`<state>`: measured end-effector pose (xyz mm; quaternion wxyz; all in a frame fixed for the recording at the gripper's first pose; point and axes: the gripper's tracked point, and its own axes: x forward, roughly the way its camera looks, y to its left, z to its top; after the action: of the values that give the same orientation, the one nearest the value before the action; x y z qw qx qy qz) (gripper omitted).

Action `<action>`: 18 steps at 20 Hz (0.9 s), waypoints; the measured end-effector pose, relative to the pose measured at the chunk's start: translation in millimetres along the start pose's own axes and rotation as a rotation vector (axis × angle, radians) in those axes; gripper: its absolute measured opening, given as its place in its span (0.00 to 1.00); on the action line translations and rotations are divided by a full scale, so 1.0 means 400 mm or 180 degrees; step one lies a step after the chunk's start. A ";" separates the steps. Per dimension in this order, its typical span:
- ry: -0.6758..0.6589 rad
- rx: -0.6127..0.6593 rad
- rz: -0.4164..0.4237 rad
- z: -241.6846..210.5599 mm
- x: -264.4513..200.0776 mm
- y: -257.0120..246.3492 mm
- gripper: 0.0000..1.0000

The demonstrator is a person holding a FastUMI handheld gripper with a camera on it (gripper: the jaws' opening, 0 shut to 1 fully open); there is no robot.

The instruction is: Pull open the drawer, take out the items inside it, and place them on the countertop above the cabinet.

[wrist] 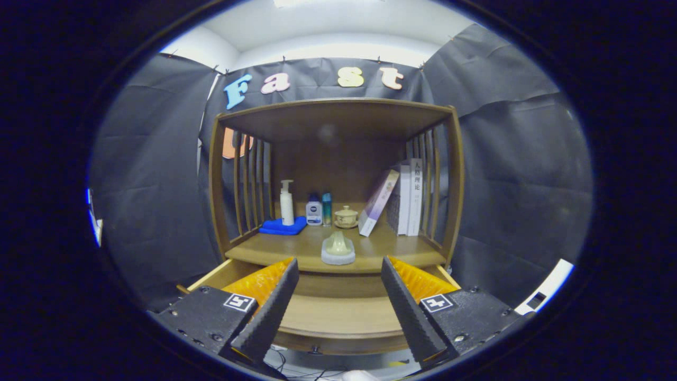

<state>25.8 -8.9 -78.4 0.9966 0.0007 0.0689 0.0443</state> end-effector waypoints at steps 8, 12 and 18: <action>0.0082 0.0037 -0.0115 -0.250 -0.063 0.006 0.99; 0.0157 0.0043 -0.0131 -0.340 -0.046 0.026 0.99; 0.0373 0.0045 -0.0117 -0.416 -0.006 0.055 0.99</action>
<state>-1.3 12.2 -242.9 0.9915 0.0039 0.1274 0.0254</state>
